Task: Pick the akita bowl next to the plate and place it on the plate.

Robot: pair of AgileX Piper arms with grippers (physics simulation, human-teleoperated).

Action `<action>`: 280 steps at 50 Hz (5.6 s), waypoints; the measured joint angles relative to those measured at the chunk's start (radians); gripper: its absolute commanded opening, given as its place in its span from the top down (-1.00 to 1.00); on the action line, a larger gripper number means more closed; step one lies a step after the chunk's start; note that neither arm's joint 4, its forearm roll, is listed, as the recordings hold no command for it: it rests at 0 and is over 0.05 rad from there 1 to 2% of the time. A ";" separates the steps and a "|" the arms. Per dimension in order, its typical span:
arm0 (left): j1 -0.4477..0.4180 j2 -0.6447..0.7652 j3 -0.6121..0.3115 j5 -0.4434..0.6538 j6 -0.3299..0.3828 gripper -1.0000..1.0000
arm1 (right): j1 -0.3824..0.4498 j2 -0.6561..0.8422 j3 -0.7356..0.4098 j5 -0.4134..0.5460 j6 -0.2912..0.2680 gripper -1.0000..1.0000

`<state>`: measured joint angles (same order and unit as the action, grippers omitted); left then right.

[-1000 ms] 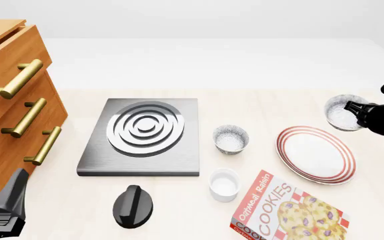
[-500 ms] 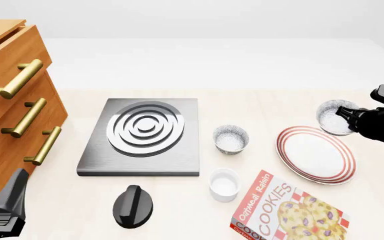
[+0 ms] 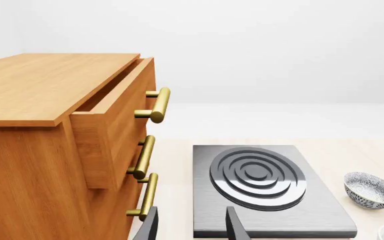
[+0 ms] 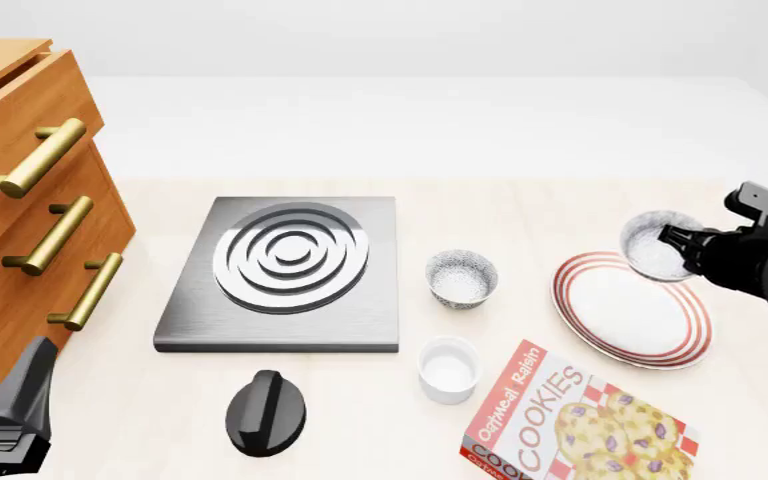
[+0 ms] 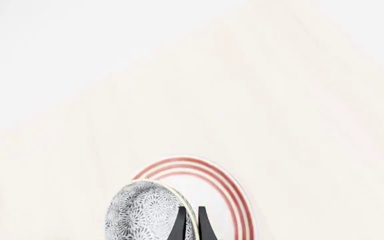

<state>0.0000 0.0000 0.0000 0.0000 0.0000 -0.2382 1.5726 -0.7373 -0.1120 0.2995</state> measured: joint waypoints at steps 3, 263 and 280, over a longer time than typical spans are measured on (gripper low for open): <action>0.000 0.000 0.000 0.000 0.000 -1.00 | 0.003 0.007 0.004 -0.007 0.001 1.00; 0.000 0.000 0.000 0.000 0.000 -1.00 | 0.184 -0.239 0.292 -0.139 0.120 -1.00; 0.000 0.000 0.000 0.000 0.000 -1.00 | 0.249 -0.312 0.314 -0.113 0.126 -1.00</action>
<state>0.0000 0.0000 0.0000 0.0000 0.0000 0.0105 1.2606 -0.4234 -0.2250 0.4254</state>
